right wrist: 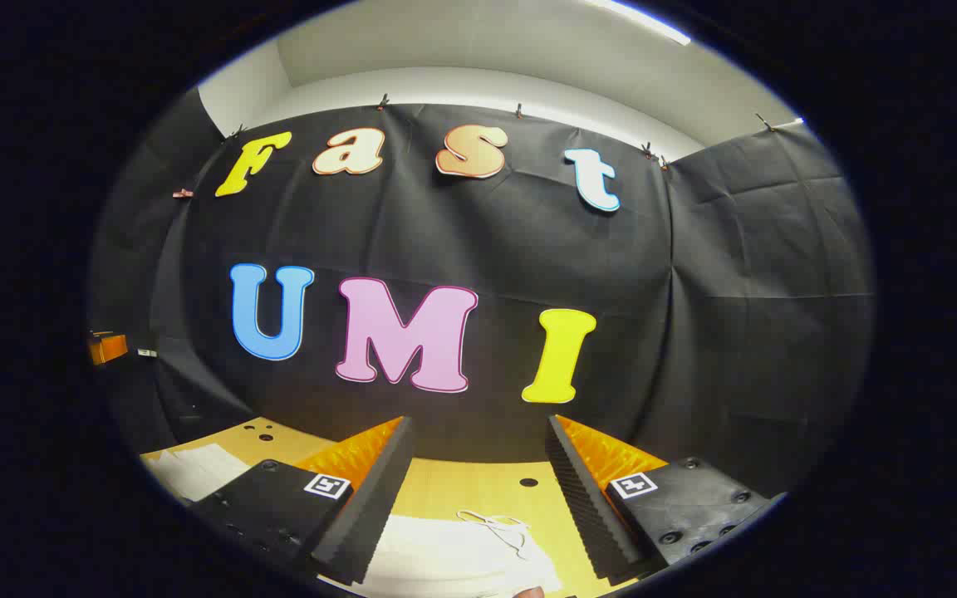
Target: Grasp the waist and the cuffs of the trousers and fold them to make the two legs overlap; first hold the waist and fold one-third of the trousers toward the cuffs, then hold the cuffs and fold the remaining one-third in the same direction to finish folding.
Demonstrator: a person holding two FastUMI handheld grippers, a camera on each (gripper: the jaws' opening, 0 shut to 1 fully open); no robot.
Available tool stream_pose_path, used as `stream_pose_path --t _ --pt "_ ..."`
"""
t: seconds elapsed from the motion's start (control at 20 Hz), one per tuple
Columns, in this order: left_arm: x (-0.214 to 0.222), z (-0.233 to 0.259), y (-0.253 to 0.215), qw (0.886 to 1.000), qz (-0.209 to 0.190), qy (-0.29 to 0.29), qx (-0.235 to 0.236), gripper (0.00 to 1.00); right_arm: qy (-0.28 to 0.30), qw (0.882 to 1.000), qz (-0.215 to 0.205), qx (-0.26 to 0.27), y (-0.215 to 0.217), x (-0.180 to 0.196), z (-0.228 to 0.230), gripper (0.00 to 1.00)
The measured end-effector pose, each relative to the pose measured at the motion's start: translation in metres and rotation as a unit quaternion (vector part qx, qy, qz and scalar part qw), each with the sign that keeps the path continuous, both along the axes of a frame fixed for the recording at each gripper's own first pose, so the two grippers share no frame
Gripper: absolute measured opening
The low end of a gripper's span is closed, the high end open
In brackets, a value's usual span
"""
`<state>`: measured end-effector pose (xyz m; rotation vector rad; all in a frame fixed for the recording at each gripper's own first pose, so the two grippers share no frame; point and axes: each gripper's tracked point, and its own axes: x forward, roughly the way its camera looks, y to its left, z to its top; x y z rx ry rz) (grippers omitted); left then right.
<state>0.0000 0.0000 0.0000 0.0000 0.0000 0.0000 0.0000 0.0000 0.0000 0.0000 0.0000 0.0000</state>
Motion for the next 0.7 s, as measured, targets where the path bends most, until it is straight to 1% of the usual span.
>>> stream_pose_path --t 0.15,0.35,0.5,0.7 --pt "0.000 0.001 -0.001 1.000 -0.011 0.002 0.017 0.95 0.005 1.000 -0.005 -0.010 0.000 -0.005 -0.006 0.97" --pt "-0.001 0.002 -0.005 0.999 -0.030 0.004 0.027 0.95 0.006 1.000 -0.008 -0.013 0.005 -0.012 -0.004 0.97" --pt "-0.009 -0.004 -0.008 0.999 -0.040 0.012 0.033 0.95 0.006 1.000 -0.003 -0.024 0.010 -0.019 -0.005 0.97" --pt "-0.018 -0.007 -0.013 0.998 -0.056 0.016 0.036 0.95 0.011 1.000 0.004 -0.023 0.018 -0.027 -0.009 0.97"
